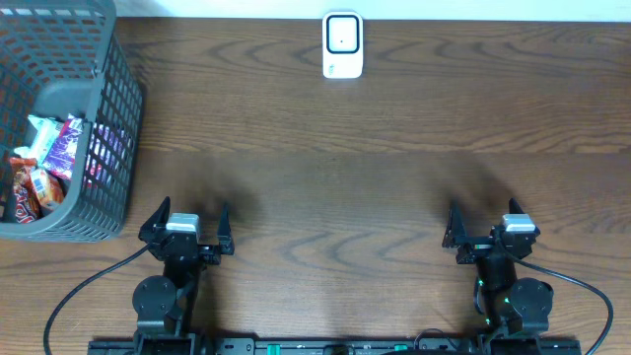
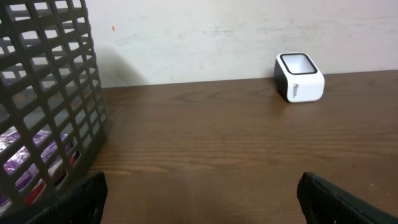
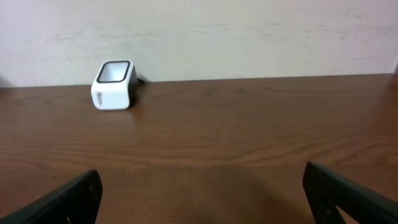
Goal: Scan the item barcode
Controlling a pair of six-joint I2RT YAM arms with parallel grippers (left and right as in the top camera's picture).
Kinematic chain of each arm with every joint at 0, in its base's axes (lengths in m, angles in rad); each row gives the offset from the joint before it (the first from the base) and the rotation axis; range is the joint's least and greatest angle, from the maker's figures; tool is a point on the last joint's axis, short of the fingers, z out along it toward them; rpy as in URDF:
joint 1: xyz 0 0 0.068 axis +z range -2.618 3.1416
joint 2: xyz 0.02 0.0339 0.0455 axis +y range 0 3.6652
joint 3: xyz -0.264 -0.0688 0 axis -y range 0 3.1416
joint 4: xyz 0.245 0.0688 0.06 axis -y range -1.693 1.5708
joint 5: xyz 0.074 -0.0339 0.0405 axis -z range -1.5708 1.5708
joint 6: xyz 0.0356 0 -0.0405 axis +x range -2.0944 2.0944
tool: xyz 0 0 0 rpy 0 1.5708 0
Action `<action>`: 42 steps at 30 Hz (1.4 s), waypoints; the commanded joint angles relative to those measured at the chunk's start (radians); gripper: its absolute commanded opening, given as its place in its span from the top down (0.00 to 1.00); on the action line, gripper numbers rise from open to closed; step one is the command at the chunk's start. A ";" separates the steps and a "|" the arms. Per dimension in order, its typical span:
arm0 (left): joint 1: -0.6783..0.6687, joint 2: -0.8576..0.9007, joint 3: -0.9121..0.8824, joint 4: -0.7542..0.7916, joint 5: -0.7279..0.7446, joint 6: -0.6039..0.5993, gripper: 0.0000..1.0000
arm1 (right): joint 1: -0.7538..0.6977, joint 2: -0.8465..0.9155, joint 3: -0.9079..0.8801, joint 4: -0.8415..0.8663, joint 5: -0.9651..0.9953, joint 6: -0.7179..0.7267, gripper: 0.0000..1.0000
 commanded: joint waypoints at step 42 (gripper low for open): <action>0.058 1.365 1.743 -0.665 0.151 -0.030 0.02 | -0.015 -0.005 -0.002 -0.003 0.005 0.011 0.01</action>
